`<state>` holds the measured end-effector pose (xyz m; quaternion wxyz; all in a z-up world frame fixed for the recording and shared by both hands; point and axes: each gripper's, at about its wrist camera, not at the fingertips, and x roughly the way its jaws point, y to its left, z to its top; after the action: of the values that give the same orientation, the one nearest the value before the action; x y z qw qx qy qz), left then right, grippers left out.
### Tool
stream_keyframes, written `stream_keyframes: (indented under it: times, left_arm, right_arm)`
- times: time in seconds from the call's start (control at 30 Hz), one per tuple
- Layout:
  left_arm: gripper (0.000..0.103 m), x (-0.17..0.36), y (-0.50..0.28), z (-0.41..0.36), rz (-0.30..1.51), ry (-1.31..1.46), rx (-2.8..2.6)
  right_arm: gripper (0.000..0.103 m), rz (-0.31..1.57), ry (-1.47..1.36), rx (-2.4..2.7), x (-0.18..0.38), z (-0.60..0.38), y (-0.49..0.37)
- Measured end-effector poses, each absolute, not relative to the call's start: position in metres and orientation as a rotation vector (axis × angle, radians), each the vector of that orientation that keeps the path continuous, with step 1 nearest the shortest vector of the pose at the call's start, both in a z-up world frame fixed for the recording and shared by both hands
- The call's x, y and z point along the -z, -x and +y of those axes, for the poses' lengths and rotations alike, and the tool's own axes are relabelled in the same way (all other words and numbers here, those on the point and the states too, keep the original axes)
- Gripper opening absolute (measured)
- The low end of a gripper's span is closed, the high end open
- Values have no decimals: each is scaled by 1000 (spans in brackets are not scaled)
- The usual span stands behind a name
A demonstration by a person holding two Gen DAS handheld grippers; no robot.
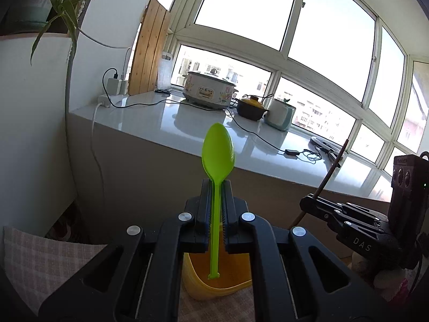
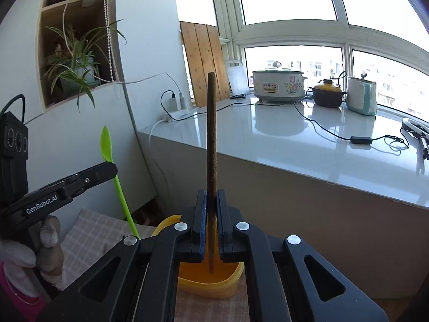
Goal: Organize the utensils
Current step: 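Carry spoon and chopstick over the yellow container and open both tools, then return both tools to the chopsticks and close each on one chopstick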
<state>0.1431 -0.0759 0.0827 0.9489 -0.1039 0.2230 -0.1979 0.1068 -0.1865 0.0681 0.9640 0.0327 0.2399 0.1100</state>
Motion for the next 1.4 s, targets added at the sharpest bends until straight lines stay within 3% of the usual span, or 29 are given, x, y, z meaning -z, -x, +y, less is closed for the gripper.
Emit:
stream_keyframes:
  times: [0.73, 0.8, 0.83, 0.87, 0.93, 0.97, 1.4]
  left_arm:
    - [5, -33, -126, -87, 622, 172, 487]
    - [13, -33, -119, -85, 623, 164, 489]
    - [31, -34, -115, -83, 621, 164, 493]
    - [37, -36, -112, -80, 614, 167, 498]
    - [37, -39, -104, -75, 599, 165, 495]
    - [37, -41, -101, -72, 591, 164, 491]
    - [37, -22, -63, 8, 609, 160, 324]
  right_arm:
    - [5, 620, -72, -228, -34, -187, -95]
    - [5, 615, -56, -218, -34, -184, -91]
    - [8, 613, -50, -214, -35, -183, -89]
    - [13, 609, -47, -206, -36, -182, -87]
    - [52, 591, -53, -194, -39, -182, -82]
    - [57, 575, -58, -189, -41, -183, -79]
    - [58, 488, -37, -248, -50, -167, -41]
